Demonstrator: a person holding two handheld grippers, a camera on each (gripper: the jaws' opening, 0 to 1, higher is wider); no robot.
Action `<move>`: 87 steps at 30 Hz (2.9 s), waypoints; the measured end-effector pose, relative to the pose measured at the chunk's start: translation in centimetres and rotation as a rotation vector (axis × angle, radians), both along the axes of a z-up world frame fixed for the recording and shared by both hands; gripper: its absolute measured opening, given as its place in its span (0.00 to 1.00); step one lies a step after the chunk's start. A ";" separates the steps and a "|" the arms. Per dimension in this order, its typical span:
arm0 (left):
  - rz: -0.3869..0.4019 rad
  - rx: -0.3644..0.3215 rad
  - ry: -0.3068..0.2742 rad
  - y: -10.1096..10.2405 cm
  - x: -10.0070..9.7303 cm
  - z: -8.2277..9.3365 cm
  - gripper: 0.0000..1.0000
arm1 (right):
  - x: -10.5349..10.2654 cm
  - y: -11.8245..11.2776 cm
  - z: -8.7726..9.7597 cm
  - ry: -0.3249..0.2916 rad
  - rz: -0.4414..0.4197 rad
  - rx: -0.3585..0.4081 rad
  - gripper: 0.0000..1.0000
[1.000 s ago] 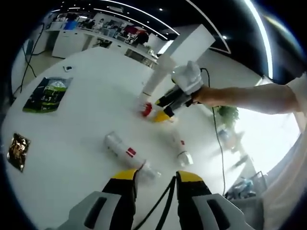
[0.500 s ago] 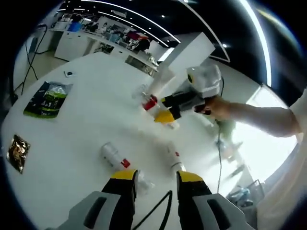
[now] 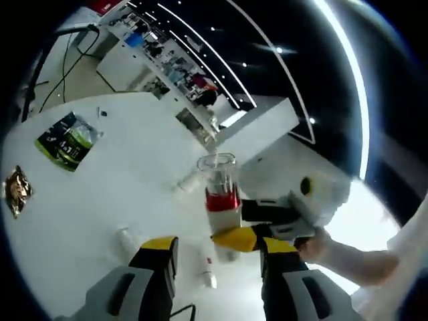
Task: Arrange the skincare products in the storage area until every visible bottle or jar stands upright without overlapping.
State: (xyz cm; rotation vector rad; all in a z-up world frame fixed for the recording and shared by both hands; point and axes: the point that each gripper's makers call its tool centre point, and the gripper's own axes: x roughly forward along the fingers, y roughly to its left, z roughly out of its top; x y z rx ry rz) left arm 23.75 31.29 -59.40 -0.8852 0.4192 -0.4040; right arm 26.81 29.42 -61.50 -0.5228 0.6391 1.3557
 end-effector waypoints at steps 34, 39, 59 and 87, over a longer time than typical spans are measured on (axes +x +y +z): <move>-0.004 0.069 -0.079 -0.4 -3.2 3.6 0.30 | -8.6 2.6 3.5 -0.065 0.005 0.061 0.29; -0.035 0.121 -0.097 -0.6 -3.1 3.9 0.30 | -8.6 2.5 3.7 -0.061 -0.003 0.070 0.29; -0.256 0.364 -0.126 -3.0 -4.5 0.4 0.30 | -11.0 0.3 0.5 -0.022 0.032 -0.018 0.37; -0.607 0.660 -0.219 -5.0 -7.0 -4.7 0.30 | -10.2 -2.6 1.2 -0.085 0.276 -0.128 0.44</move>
